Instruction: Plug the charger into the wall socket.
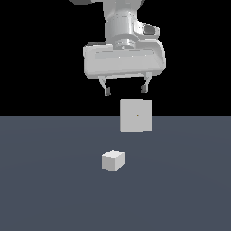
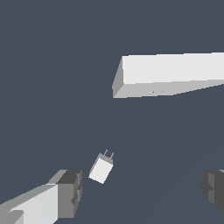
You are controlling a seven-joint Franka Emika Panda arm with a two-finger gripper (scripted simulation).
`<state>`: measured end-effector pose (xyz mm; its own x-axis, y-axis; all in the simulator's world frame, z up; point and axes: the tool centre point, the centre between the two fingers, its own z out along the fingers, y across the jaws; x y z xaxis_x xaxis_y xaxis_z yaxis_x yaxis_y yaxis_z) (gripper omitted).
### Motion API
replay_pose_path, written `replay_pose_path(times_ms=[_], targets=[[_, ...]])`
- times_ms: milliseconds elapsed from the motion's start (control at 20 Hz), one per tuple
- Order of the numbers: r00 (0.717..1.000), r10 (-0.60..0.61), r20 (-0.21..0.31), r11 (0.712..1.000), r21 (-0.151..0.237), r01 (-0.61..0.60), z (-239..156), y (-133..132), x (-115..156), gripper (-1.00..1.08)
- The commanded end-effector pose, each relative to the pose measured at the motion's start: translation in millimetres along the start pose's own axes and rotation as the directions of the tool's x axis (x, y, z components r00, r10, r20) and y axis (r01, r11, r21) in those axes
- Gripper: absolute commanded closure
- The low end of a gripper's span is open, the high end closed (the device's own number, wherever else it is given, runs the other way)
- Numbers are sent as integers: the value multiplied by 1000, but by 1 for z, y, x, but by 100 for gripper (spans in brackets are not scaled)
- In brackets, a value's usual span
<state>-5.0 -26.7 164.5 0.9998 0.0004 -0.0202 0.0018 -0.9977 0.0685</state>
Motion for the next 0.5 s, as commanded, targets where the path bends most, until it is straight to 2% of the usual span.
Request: replay_pose_path(times_ms=[0, 450], targets=[[1000, 0, 0, 1000, 0, 0, 0, 0, 0, -92], [999, 34, -22, 999, 0, -34, 6, -1, -6, -92]])
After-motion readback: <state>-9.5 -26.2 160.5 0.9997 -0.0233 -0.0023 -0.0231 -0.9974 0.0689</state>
